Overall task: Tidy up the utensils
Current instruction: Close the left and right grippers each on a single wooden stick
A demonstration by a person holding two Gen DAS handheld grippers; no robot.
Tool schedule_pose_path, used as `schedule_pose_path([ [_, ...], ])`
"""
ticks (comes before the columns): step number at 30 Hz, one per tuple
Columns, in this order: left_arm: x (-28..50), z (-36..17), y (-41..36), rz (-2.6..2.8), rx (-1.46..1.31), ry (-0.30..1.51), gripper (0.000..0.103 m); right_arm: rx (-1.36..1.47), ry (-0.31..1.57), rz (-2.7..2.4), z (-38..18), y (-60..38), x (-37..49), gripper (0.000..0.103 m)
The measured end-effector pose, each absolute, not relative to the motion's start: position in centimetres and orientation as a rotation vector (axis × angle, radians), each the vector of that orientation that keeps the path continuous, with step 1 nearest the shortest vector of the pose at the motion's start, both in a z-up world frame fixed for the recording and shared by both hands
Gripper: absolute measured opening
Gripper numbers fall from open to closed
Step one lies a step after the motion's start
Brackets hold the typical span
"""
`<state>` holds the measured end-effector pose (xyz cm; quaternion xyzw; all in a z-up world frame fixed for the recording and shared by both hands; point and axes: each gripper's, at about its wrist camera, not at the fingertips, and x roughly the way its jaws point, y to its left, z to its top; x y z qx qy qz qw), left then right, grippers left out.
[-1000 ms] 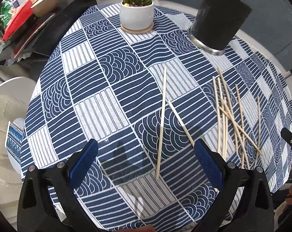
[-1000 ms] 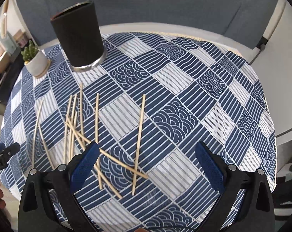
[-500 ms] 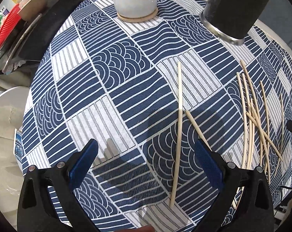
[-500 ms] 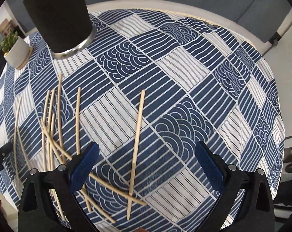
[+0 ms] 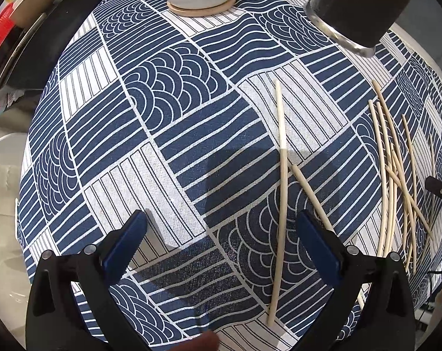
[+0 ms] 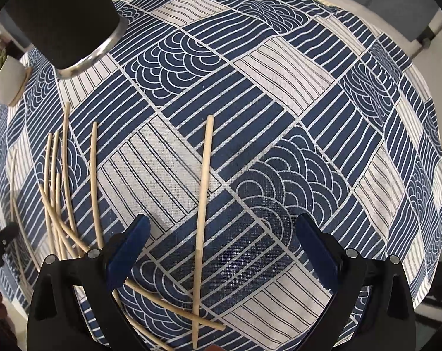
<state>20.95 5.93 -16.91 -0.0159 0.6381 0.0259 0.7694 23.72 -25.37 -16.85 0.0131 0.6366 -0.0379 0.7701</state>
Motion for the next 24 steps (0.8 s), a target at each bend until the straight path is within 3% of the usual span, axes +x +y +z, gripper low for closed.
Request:
schedule_pose_path([
  [16,19.7,-16.6,5.2,0.025,0.003,1.202,0.099,0.05,1.322,-0.069,-17.7,-26.2,23.9,0.097],
  [24,18.8,-16.7,6.0,-0.02,0.026,1.211,0.095,0.037,1.325,-0.055,-17.9,-26.3,23.1,0.093],
])
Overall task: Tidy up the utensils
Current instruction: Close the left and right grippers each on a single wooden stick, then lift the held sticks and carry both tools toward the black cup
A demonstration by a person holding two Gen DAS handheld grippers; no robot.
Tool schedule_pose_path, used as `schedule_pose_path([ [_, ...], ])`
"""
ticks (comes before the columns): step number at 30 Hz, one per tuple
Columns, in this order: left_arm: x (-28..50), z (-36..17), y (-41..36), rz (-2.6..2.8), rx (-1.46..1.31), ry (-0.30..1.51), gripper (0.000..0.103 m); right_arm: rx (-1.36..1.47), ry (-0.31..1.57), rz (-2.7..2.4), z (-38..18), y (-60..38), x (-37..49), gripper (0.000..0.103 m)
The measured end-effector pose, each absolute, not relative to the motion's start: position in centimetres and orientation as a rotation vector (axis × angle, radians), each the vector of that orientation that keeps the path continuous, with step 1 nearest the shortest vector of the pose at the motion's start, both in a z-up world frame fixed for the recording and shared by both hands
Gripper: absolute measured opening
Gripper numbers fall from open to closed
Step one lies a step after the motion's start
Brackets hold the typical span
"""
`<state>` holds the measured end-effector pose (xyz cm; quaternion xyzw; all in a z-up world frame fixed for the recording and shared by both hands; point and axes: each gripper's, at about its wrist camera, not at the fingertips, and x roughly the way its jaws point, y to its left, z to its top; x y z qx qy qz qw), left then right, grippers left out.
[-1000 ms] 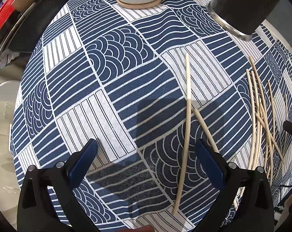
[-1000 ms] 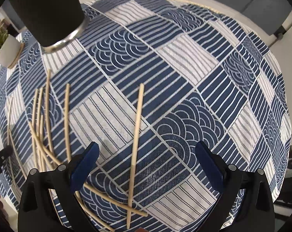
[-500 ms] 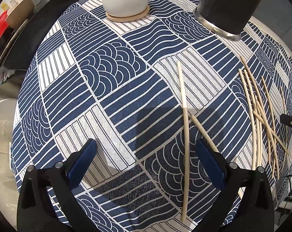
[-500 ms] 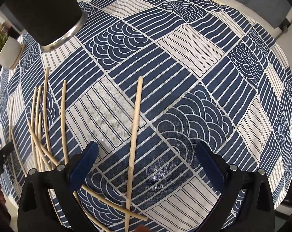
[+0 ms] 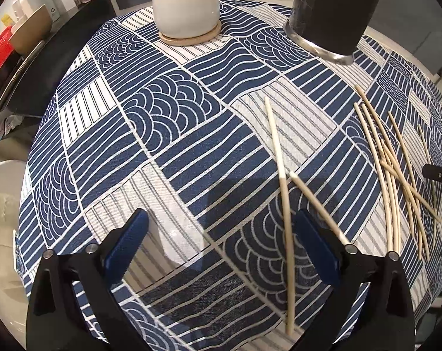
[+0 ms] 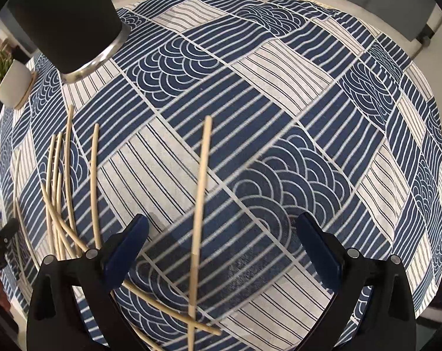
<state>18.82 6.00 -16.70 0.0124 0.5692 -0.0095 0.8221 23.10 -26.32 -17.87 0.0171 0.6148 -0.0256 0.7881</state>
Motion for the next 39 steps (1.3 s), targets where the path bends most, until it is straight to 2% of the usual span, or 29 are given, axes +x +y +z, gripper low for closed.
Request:
schedule_pose_path([
  [3,19.3,-15.9,7.4,-0.007,0.014,1.216,0.084,0.033,1.307,-0.055,-17.0,-27.2,22.2,0.07],
  [4,19.3,-15.9,7.5,-0.005,0.013,1.217,0.078,0.039,1.299,-0.057,-16.7,-27.6,22.0,0.055],
  [6,19.2,-15.7,7.9,-0.001,0.009,1.218,0.069,0.033,1.287,-0.055,-16.1,-28.4,21.6,0.034],
  [8,19.0,-15.4,8.5,0.001,0.008,1.223,0.056,0.032,1.288,-0.052,-16.0,-29.2,21.4,0.014],
  [9,18.9,-15.3,8.9,0.006,0.001,1.228,0.051,0.031,1.293,-0.054,-15.9,-29.8,21.3,0.009],
  [10,18.8,-15.1,9.4,0.011,-0.002,1.231,0.041,0.034,1.295,-0.058,-16.0,-30.3,21.4,0.005],
  [11,18.8,-15.1,9.9,0.017,-0.007,1.236,0.032,0.037,1.295,-0.076,-16.0,-31.0,21.3,0.005],
  [13,18.6,-15.0,10.7,0.014,-0.025,1.246,0.023,0.04,1.293,-0.08,-15.7,-31.8,21.2,0.005],
  [14,18.4,-15.0,11.0,0.012,-0.029,1.252,0.015,0.033,1.293,-0.097,-15.7,-32.3,21.0,0.005],
  [17,17.9,-15.0,12.2,0.015,-0.046,1.28,0.007,0.041,1.299,-0.128,-15.1,-33.2,20.6,0.005],
  [30,15.1,-14.1,15.3,0.055,-0.05,1.294,0.005,0.096,1.241,-0.161,-11.5,-35.3,18.6,0.005],
  [39,15.6,-9.5,15.8,0.043,-0.032,1.198,0.005,0.099,1.13,-0.124,-6.5,-33.4,19.9,0.005],
])
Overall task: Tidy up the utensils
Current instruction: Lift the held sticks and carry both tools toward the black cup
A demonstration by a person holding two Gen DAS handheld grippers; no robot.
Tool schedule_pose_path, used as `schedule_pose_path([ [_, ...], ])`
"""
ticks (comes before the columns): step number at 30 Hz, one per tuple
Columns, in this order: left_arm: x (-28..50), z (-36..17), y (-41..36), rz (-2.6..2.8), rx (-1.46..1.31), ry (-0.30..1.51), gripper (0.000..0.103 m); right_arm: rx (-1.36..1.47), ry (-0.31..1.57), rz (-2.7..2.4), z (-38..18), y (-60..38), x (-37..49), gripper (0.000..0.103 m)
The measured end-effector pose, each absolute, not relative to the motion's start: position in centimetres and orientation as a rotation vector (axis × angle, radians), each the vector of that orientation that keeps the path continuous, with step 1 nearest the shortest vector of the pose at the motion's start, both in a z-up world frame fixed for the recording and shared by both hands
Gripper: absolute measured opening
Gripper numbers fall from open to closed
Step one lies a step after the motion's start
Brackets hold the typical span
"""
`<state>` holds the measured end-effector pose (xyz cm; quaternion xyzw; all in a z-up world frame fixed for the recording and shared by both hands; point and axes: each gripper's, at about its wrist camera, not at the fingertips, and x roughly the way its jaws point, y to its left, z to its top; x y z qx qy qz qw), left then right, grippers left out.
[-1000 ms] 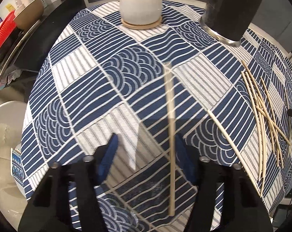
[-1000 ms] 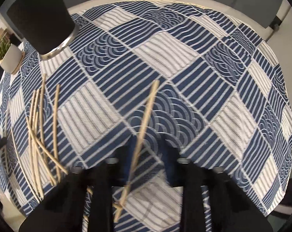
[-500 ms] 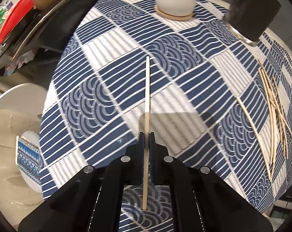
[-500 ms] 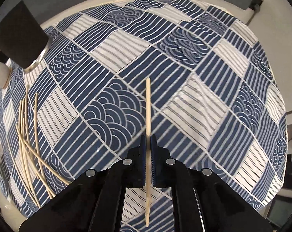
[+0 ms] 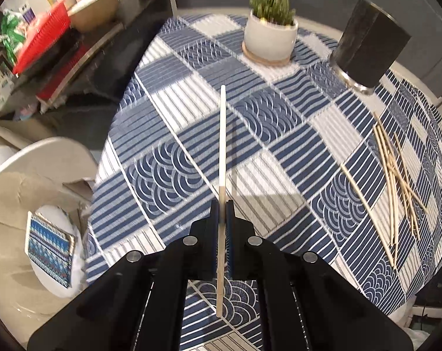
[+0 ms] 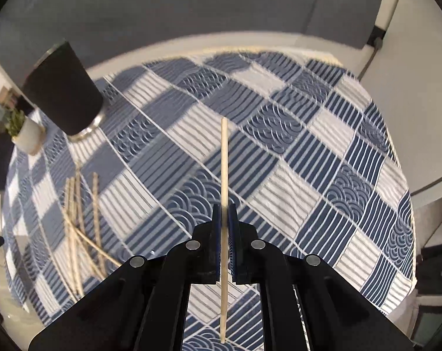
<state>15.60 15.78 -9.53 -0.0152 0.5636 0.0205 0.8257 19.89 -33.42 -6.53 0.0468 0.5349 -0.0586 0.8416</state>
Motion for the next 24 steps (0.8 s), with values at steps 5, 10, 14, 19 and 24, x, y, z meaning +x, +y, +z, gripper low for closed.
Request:
schedule_pose_path([
  [5,16.5,-6.2,15.3,0.032,-0.02,1.132,0.005,0.098,1.057,-0.099,-2.7,-32.2,19.6,0.005],
  [10,17.4,-2.3,13.9,0.003,-0.021,1.047,0.005,0.103,0.966,-0.056,1.7,-31.0,19.7,0.005],
  [14,18.2,0.5,12.6,-0.024,-0.002,0.993,0.005,0.091,0.903,-0.025,4.7,-29.7,20.1,0.005],
  [19,19.4,3.3,11.0,-0.053,0.023,0.943,0.005,0.105,0.835,0.026,7.8,-28.3,20.5,0.005],
  [24,21.3,5.8,9.0,-0.085,0.059,0.9,0.005,0.157,0.787,0.13,9.7,-26.9,21.3,0.005],
])
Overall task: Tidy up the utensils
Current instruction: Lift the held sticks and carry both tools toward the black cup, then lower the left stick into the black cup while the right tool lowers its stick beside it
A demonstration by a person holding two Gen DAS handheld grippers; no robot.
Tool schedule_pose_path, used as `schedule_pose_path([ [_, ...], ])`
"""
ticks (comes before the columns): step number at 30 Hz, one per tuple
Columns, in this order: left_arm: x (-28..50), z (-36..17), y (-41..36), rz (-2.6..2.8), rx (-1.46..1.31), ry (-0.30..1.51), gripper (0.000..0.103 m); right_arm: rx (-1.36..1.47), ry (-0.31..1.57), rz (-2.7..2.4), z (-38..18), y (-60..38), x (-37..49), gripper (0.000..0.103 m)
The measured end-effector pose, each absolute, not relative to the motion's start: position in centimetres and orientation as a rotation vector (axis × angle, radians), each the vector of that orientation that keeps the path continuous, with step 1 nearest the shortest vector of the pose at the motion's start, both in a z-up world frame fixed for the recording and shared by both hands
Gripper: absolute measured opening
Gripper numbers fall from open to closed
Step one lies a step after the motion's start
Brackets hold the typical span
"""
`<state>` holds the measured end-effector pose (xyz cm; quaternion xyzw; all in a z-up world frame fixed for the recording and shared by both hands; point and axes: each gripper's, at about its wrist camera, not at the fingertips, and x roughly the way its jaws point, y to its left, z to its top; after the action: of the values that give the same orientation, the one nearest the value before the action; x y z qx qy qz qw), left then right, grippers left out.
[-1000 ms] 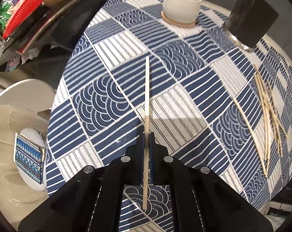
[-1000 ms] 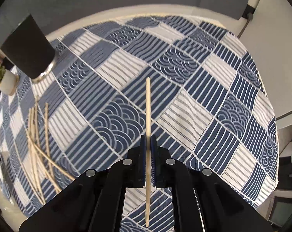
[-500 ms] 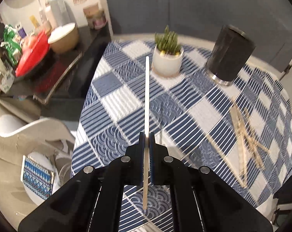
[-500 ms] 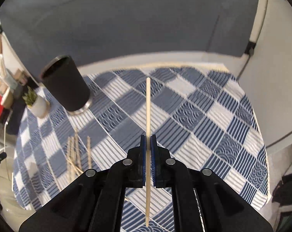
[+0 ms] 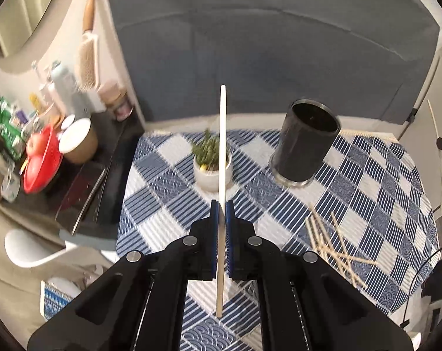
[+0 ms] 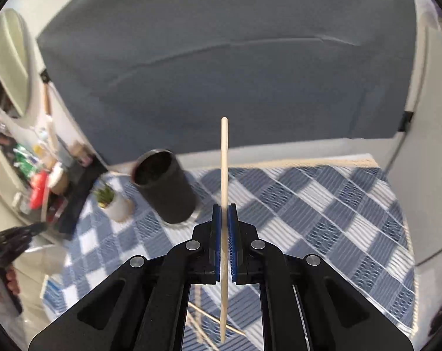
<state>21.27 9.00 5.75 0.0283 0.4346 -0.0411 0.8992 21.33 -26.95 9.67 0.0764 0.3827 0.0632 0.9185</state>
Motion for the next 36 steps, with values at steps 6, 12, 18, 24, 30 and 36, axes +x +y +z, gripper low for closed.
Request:
schedule_pose_path([
  [6,23.9,9.1,6.7,-0.148,0.067,0.829,0.005,0.167,0.722,0.227,11.1,-25.3,22.7,0.005],
  [12,27.2,11.1,5.0,-0.17,0.071,0.793,0.005,0.133,0.656,0.306,12.5,-23.5,25.2,0.005],
  [18,30.6,12.2,3.5,-0.259,0.04,0.752,0.005,0.11,0.538,0.388,14.8,-22.1,28.3,0.005],
  [24,33.0,12.0,1.8,-0.433,0.015,0.655,0.005,0.121,0.482,0.468,15.4,-20.9,31.3,0.005],
  [30,35.0,10.2,1.2,-0.53,-0.05,0.578,0.005,0.148,0.446,0.531,14.1,-20.2,33.7,0.005],
  [36,36.9,7.4,1.4,-0.564,-0.174,0.557,0.005,0.175,0.442,0.574,11.6,-19.4,35.9,0.005],
])
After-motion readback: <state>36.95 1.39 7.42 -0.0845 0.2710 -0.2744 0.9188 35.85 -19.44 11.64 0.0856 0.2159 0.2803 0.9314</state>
